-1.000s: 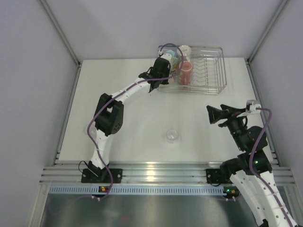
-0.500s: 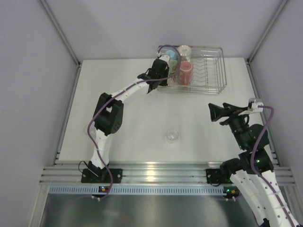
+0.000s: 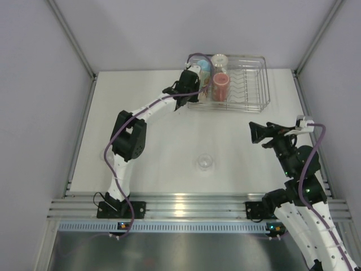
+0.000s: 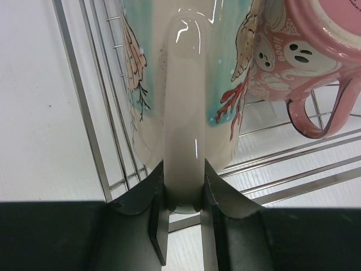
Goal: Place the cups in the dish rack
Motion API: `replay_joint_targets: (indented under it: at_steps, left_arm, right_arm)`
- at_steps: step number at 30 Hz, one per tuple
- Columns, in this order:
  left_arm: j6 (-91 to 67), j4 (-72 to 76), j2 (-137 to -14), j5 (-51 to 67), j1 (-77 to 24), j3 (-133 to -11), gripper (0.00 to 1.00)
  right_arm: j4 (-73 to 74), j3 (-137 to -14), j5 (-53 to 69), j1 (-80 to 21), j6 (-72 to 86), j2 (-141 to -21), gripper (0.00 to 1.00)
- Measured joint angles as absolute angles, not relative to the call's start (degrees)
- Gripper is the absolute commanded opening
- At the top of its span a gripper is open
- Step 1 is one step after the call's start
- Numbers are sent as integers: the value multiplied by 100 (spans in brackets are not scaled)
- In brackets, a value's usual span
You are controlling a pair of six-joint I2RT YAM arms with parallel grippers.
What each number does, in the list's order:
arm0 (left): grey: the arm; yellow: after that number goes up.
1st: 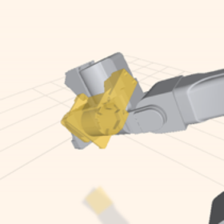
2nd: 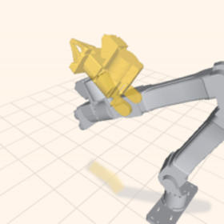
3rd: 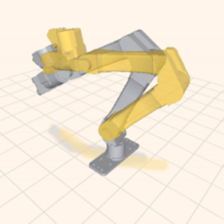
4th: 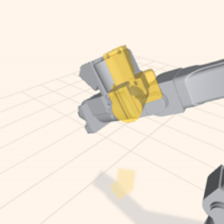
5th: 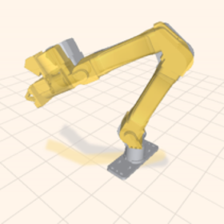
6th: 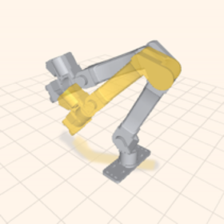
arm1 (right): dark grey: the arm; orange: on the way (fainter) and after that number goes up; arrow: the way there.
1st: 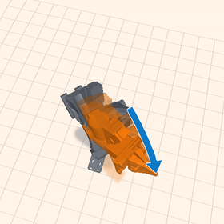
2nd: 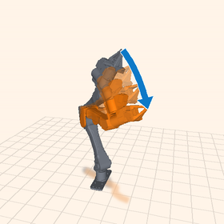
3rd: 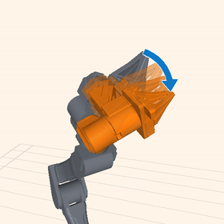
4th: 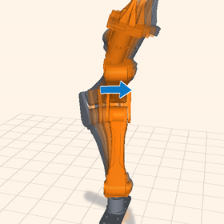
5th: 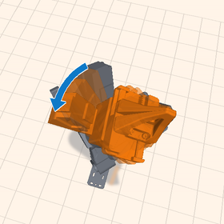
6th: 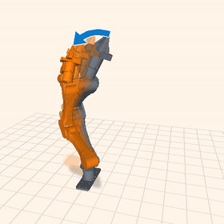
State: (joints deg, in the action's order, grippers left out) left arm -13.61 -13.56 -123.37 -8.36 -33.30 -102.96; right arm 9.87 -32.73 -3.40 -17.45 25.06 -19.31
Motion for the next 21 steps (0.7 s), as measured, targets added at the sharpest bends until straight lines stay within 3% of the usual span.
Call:
replay_joint_targets:
  at_steps: [9, 15, 21]
  left_arm:
    - [-1302, -762, -12230, -882, -3330, -9839, 0]
    - [-1188, -215, -11981, -932, -3330, -9325, 0]
    - [-1081, 336, -11817, -910, -3323, -8895, 0]
  right_arm:
    - [775, -3297, -366, -1745, 2543, -2390, 83]
    - [355, -4477, 242, -1712, 2617, -4536, 79]
    - [-128, -6687, 1997, -1356, 2797, -7373, 79]
